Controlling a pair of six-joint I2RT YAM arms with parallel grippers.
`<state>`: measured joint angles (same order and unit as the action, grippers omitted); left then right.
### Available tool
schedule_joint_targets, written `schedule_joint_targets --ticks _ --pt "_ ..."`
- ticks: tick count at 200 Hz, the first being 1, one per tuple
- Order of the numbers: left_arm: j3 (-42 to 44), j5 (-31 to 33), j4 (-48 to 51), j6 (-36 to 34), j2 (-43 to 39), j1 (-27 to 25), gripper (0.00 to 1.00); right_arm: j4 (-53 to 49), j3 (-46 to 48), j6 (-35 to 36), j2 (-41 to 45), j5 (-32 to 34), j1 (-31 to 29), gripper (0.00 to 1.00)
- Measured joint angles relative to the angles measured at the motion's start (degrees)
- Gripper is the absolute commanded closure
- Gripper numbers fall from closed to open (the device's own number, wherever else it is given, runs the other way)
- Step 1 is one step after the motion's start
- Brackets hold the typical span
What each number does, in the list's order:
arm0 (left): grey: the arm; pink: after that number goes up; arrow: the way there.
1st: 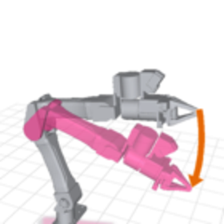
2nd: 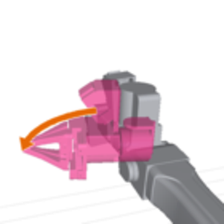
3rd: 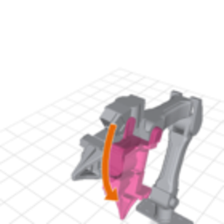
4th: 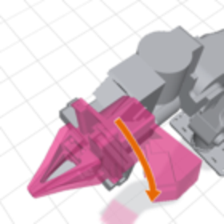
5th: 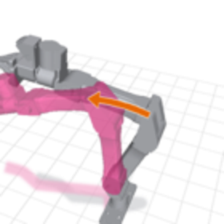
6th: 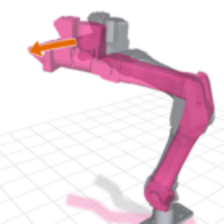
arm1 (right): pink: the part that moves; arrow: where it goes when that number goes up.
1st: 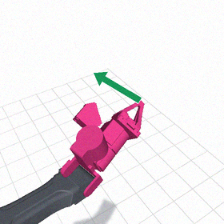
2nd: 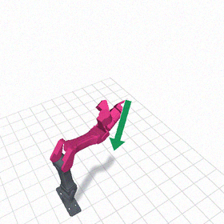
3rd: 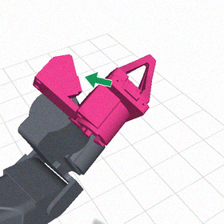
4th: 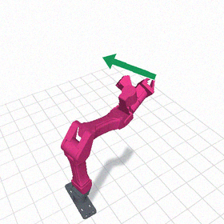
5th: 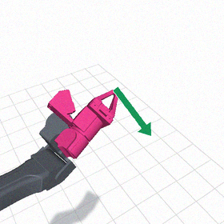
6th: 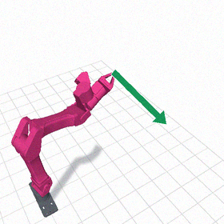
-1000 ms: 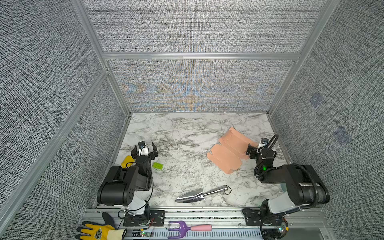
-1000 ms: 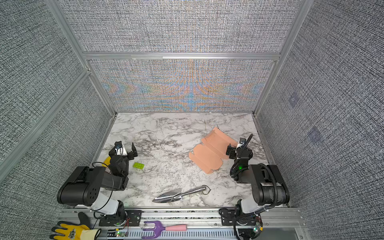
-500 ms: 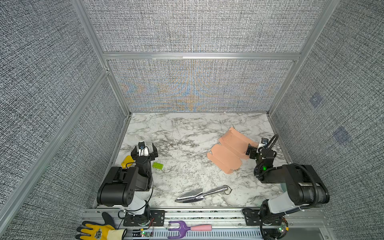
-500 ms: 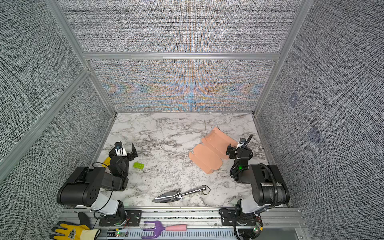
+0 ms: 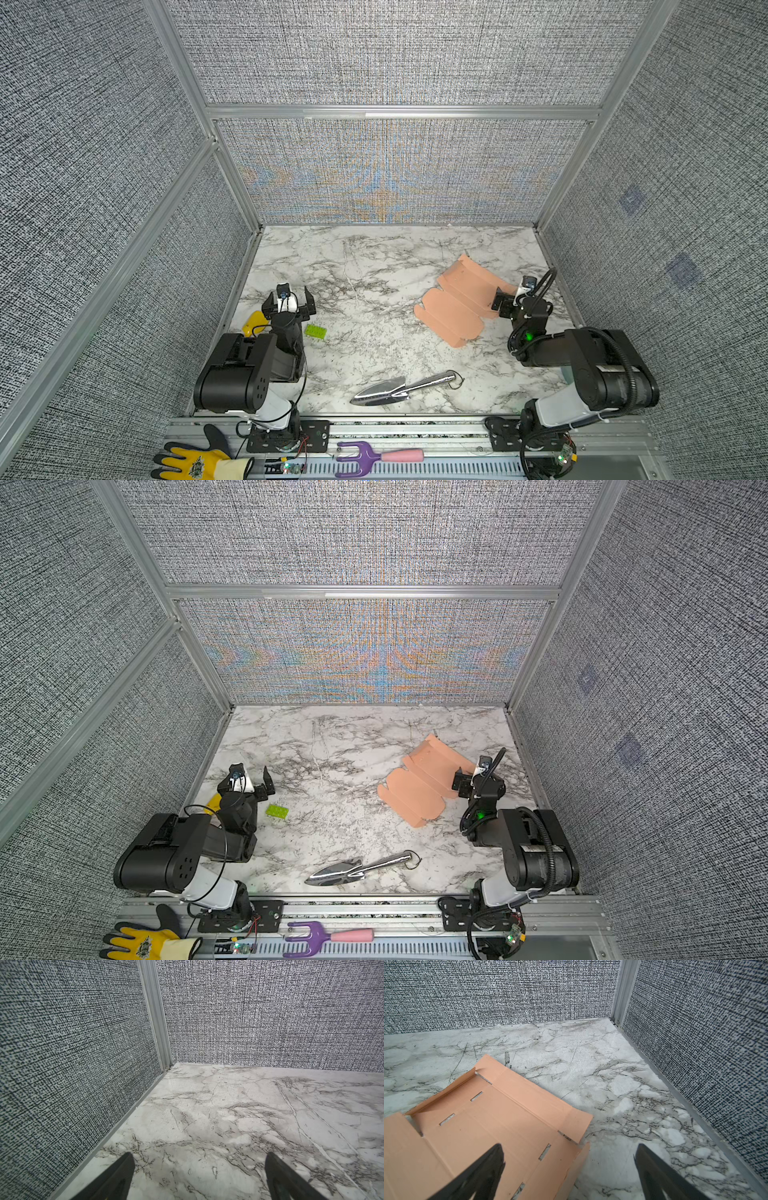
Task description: Fold the paper box
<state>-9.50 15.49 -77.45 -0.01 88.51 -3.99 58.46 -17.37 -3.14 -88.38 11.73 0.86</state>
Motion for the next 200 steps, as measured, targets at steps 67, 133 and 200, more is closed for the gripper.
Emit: schedule_joint_targets --ticks 67,133,200 --pt "0.0 0.5 0.0 0.0 0.0 -0.6 0.00 1.4 1.0 -0.1 0.1 0.8 0.0 0.00" --pt "0.8 4.3 -0.2 -0.5 -1.3 -2.6 0.00 4.1 5.4 -0.9 7.4 3.2 -0.1 0.01" --pt "1.2 5.5 0.1 -1.8 -3.5 -3.5 0.01 -11.2 0.8 -3.1 22.4 4.9 -0.9 0.00"
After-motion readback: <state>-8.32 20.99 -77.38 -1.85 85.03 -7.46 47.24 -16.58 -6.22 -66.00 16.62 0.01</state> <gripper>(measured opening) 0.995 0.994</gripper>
